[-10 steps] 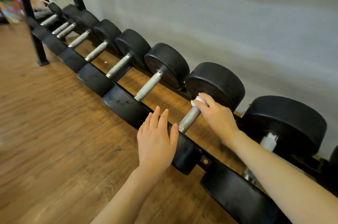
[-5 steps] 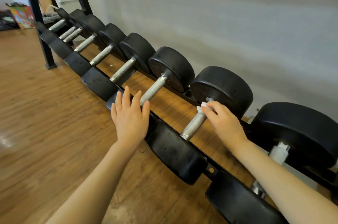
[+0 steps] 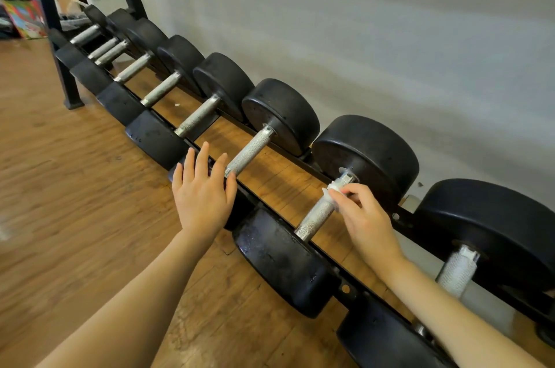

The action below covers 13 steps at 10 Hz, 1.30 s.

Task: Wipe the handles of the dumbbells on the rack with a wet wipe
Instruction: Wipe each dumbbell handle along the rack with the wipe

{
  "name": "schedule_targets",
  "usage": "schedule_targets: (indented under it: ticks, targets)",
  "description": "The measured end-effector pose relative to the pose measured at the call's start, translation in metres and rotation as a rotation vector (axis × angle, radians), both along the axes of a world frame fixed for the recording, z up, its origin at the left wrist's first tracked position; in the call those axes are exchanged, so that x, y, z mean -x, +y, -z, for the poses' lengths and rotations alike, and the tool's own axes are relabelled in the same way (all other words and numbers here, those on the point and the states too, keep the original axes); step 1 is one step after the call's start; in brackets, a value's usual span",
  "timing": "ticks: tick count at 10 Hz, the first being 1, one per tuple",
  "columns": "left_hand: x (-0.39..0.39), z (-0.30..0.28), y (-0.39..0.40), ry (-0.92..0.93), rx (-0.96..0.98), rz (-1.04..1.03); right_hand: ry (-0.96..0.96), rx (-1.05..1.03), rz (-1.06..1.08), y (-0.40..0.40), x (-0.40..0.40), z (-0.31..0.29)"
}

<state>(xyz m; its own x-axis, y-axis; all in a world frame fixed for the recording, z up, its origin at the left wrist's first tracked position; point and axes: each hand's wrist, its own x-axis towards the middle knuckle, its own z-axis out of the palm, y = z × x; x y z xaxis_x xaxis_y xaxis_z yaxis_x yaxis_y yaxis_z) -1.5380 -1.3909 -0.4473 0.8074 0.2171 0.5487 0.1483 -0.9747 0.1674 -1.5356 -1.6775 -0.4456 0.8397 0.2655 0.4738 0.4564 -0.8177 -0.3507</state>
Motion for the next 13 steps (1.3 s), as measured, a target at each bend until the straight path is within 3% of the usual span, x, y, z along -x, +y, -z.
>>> schedule_targets:
  ticks: [2,5,7,9,10,13]
  targets:
    - [0.001,0.003,0.005,-0.025,-0.059,0.032,-0.068,-0.018,0.072,-0.002,-0.004,0.003]
    - [0.003,0.006,0.009,-0.075,-0.101,0.064,0.065,-0.012,-0.008,0.000,-0.001,0.005]
    - [0.004,0.008,0.009,-0.098,-0.095,0.072,-0.196,0.267,-0.086,-0.005,0.005,0.009]
    - [0.003,0.009,0.010,-0.092,-0.088,0.069,-0.165,0.228,-0.014,-0.007,-0.009,0.005]
    - [0.003,0.010,0.010,-0.105,-0.092,0.068,-0.182,0.315,-0.086,-0.010,-0.008,0.008]
    - [0.002,0.010,0.010,-0.114,-0.087,0.073,-0.192,0.307,-0.124,-0.010,-0.008,0.010]
